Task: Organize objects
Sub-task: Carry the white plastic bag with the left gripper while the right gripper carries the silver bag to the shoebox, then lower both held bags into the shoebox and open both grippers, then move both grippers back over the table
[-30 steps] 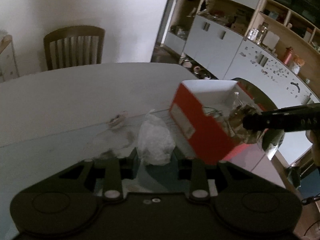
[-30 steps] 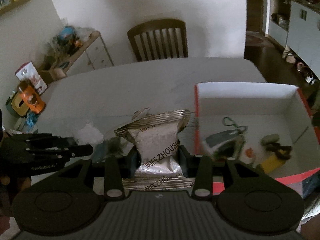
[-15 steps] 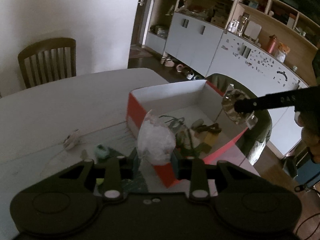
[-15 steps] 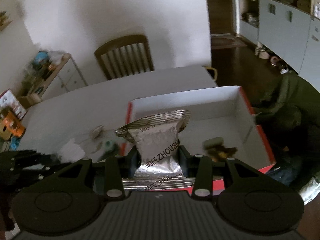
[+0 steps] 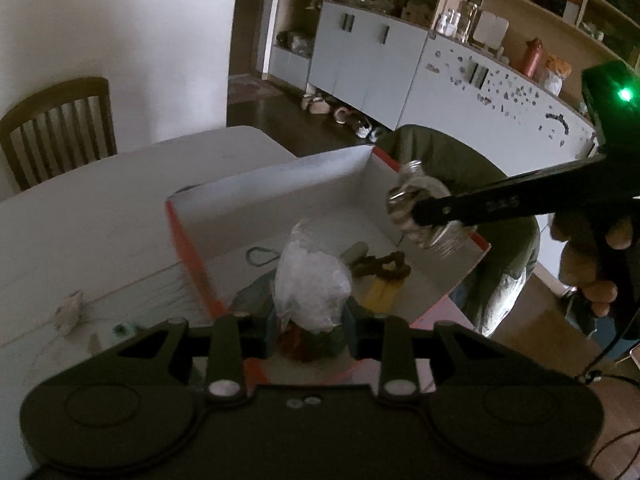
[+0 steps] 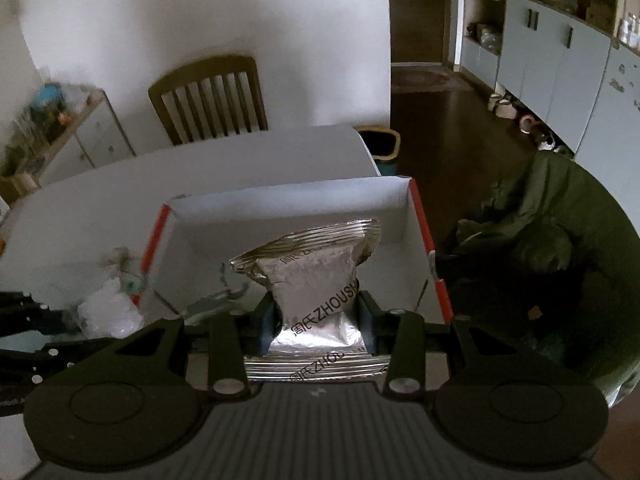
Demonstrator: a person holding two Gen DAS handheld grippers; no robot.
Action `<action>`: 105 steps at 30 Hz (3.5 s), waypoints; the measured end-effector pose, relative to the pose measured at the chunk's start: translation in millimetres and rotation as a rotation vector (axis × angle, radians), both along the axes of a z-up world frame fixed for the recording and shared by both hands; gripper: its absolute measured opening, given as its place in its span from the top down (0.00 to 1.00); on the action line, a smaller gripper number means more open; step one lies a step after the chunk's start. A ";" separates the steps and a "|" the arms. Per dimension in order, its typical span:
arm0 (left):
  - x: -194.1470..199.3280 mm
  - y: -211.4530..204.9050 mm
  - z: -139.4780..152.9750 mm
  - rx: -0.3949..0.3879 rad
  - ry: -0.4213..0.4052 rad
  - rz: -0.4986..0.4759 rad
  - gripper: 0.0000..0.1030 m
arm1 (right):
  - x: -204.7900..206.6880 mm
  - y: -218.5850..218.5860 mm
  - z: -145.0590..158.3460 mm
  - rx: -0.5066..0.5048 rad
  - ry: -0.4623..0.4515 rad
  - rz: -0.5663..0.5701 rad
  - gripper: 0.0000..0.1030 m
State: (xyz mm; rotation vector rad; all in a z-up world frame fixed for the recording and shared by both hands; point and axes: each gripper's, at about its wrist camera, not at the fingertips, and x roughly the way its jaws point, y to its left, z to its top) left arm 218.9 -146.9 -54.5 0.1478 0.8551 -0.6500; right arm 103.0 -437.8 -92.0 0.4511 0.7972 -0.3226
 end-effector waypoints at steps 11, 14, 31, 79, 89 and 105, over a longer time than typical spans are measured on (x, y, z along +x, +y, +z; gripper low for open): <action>51.3 -52.9 -19.9 0.052 0.027 0.012 0.70 | 18.7 -13.2 -43.6 0.007 0.089 0.078 0.61; 68.6 -60.6 -26.9 0.040 0.061 0.033 0.70 | 21.3 -11.0 -48.0 0.003 0.098 0.106 0.61; 123.5 -109.2 -75.7 0.179 0.173 0.015 0.70 | 29.8 6.3 -69.6 -0.045 0.147 0.196 0.60; 89.1 -53.8 -10.8 0.043 0.136 0.040 0.41 | -10.6 14.7 -10.4 0.044 -0.004 0.113 0.44; 46.2 -6.5 20.4 -0.039 0.077 0.048 0.40 | -26.9 42.4 23.2 0.024 -0.091 0.098 0.38; -0.8 105.8 25.7 -0.013 0.038 0.153 0.23 | -10.0 128.7 46.0 0.041 -0.172 0.166 0.28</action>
